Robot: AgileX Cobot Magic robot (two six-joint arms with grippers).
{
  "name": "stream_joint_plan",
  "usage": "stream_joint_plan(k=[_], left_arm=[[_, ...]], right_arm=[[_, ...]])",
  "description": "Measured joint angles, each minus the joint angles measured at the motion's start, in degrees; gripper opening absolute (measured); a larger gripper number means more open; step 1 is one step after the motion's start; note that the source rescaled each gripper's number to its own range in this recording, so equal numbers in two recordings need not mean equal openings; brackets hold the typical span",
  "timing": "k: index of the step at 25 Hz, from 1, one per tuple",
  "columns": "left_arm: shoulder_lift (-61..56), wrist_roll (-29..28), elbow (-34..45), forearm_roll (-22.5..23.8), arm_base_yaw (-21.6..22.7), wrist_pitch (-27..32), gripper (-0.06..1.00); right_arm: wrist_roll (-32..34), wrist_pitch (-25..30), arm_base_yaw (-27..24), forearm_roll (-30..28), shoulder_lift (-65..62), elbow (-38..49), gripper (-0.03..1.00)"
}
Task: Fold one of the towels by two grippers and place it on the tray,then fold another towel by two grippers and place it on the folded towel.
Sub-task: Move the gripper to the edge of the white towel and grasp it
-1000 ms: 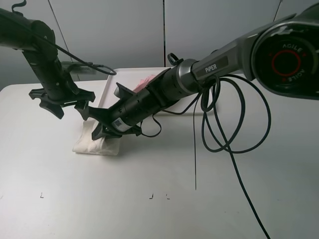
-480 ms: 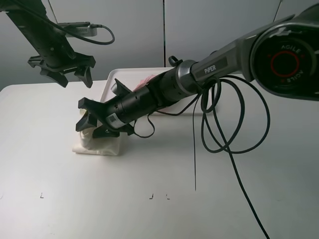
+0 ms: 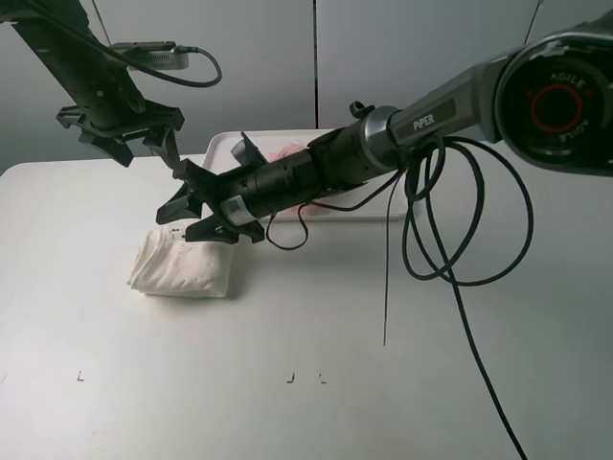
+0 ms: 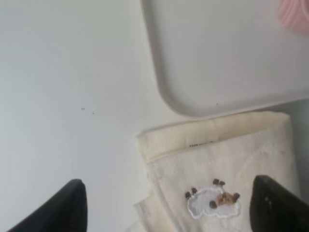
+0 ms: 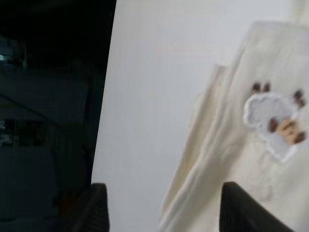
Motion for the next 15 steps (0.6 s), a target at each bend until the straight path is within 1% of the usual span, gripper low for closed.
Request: stream_joint_plan(k=[1,5,11,15], left_arm=[[0.00,0.00,0.00,0.00,0.00,0.00,0.88],[0.00,0.00,0.00,-0.76,0.00,0.00,0.88],[0.00,0.00,0.00,-1.10,0.00,0.00,0.88],[0.00,0.00,0.00,-1.32,0.00,-0.50,0.88]], right_arm=[[0.83,0.09,-0.75,-0.76,0.00,0.00,0.57],[3.76,-0.77,-3.28,-5.62,0.00,0.00,0.70],[10.45,-3.66,-3.88,-18.07,0.00,0.00,0.72],[12.00,-4.04,-3.88,-19.99,0.00,0.00,0.72]])
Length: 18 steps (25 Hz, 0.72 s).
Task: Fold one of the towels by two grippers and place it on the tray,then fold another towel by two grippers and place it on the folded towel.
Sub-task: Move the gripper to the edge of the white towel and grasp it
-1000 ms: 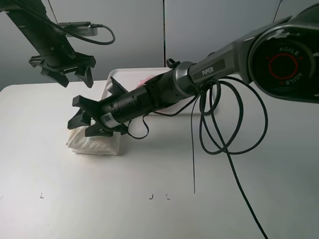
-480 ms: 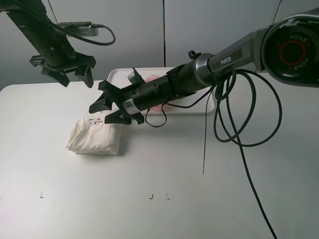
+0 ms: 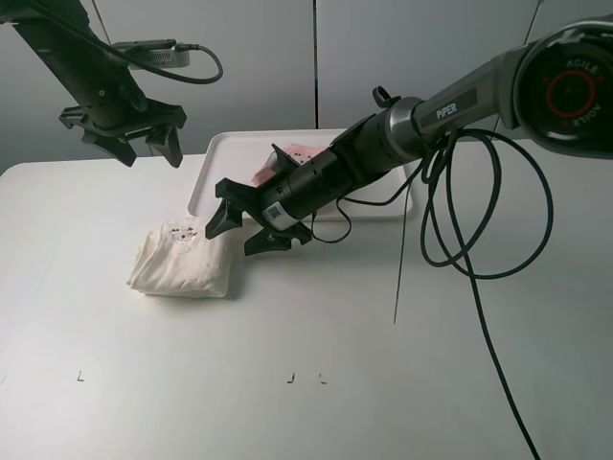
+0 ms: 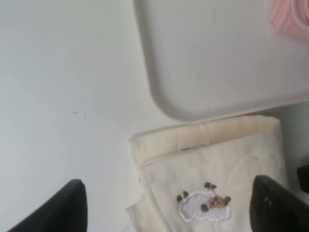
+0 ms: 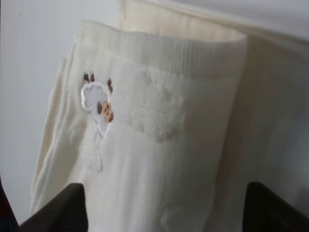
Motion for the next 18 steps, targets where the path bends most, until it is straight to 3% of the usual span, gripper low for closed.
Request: stream_joint_plan(k=[6,10,11,15,18], left_arm=[[0.00,0.00,0.00,-0.13,0.00,-0.31,0.88],[0.00,0.00,0.00,-0.13,0.00,-0.43,0.88],[0.00,0.00,0.00,-0.15,0.00,-0.43,0.88],[0.00,0.00,0.00,-0.15,0.00,-0.43,0.88],[0.00,0.00,0.00,-0.25,0.00,-0.43,0.88]], right_arm=[[0.54,-1.40,1.79,1.59,1.39,0.00,0.71],[-0.37,-3.02,3.47,2.72,1.88,0.00,0.62],[-0.81,-3.29,3.73,2.72,1.88,0.00,0.55],[-3.15,-3.54,3.96,3.37,2.00,0.00,0.07],[-5.21,-2.43,3.96,5.19,2.00,0.00,0.07]])
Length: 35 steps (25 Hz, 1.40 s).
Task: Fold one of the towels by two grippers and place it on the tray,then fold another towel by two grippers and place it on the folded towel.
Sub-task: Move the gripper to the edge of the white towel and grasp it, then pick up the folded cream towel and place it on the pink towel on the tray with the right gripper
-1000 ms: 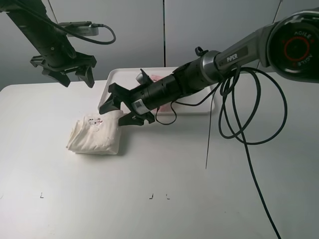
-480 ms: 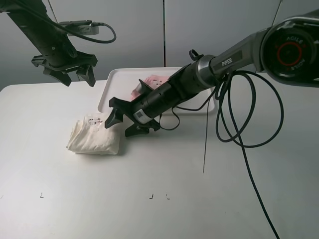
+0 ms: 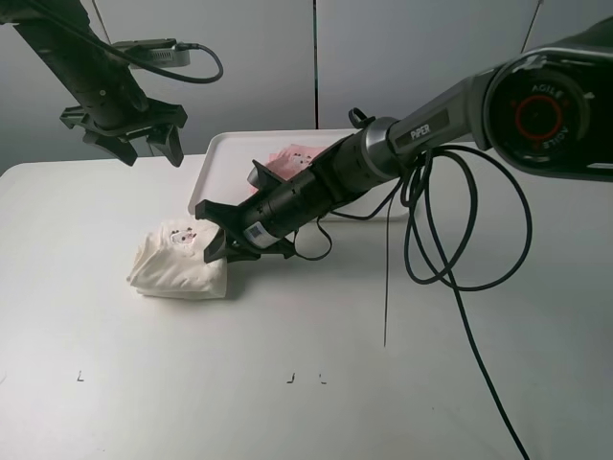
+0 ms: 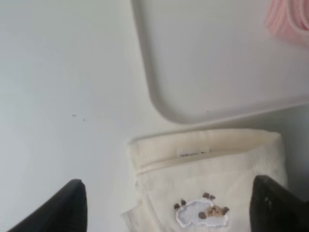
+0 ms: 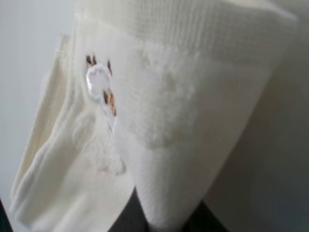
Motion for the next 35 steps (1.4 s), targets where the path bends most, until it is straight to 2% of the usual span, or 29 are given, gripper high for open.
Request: stream_joint_plan(k=[5,8,10,17,19,23,31,35], left_arm=[[0.00,0.30,0.00,0.00,0.00,0.00,0.88],[0.00,0.30,0.00,0.00,0.00,0.00,0.88],[0.00,0.30,0.00,0.00,0.00,0.00,0.88],[0.00,0.40,0.00,0.00,0.00,0.55,0.88],[0.00,0.40,0.00,0.00,0.00,0.55,0.88],[0.00,1.25,0.00,-0.11,0.00,0.55,0.88],[0.00,1.59,0.00,-0.43,0.00,0.55,0.88],[0.00,1.59,0.00,-0.43,0.00,0.55,0.88]], right_arm=[[-0.85,0.77,0.00,1.15,-1.47,0.00,0.07],[-0.85,0.90,0.00,-0.57,-3.54,-1.45,0.07],[0.62,0.90,-0.12,-4.03,-4.75,-3.99,0.07],[15.73,2.26,-4.99,-21.93,-5.48,-16.30,0.07],[18.87,2.94,-6.48,-24.91,-5.66,-19.21,0.07],[21.47,4.20,-9.21,-26.69,-5.66,-23.14,0.07],[23.20,5.93,-13.62,-27.79,-5.66,-23.74,0.07],[25.60,7.39,-15.38,-32.16,-5.26,-23.74,0.07]])
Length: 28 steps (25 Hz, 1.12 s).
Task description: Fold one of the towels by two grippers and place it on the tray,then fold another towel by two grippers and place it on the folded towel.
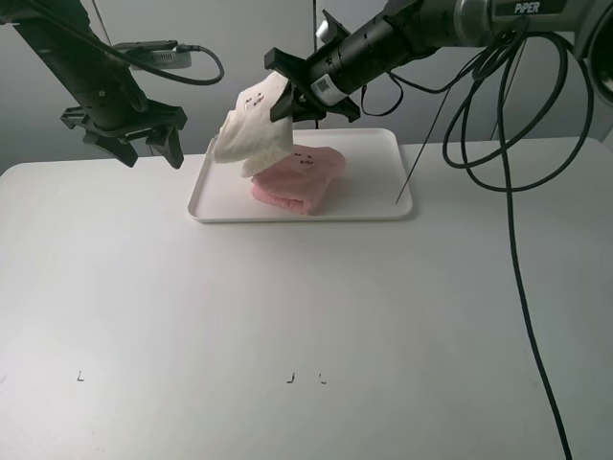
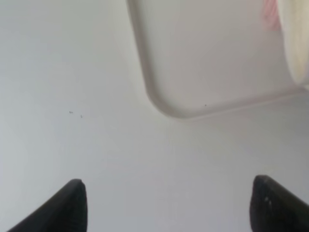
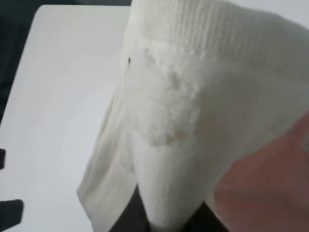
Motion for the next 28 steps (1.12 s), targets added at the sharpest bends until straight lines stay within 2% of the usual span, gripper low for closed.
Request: stream_joint_plan(k=[8,10,13,14,16,19,23,26,28], left_arm=[[0.00,0.00,0.00,-0.11,0.00,0.11,0.88],[0.00,0.00,0.00,-0.11,0.00,0.33,0.88],[0.00,0.00,0.00,-0.11,0.00,0.58,0.88],[0.00,0.00,0.00,-0.11,0.00,0.61,0.88],[0.00,0.00,0.00,-0.11,0.00,0.71,0.88],[0.00,0.00,0.00,-0.11,0.00,0.84,0.88],[-0.40,0.00,0.12,0.19,0.00,1.07,0.88],[-3.61,0.00,2.48,1.08,0.14,-0.14,0.88],[-7.18,0.00,5.79,1.23,1.09,-1.92,0.88]], right_arm=[[2.18,-0.24,-0.11,-4.08,4.62,-0.13,0.09],[2.18,-0.37,-0.25,-4.21,4.88,-0.13,0.26],[2.18,-0.25,-1.21,-2.58,4.88,-0.13,0.83],[2.18,-0.08,-1.66,-1.89,4.88,-0.13,0.92],[2.18,1.26,-2.25,-1.42,4.88,-0.13,0.98],[2.32,3.50,-2.91,-4.29,3.72,-0.13,1.00],[6.95,4.12,-3.14,-18.42,-1.52,-0.13,1.00],[11.62,5.17,-3.14,-34.34,-6.55,-0.13,1.00],[14.23,5.74,-3.27,-42.58,-10.19,1.37,1.00]])
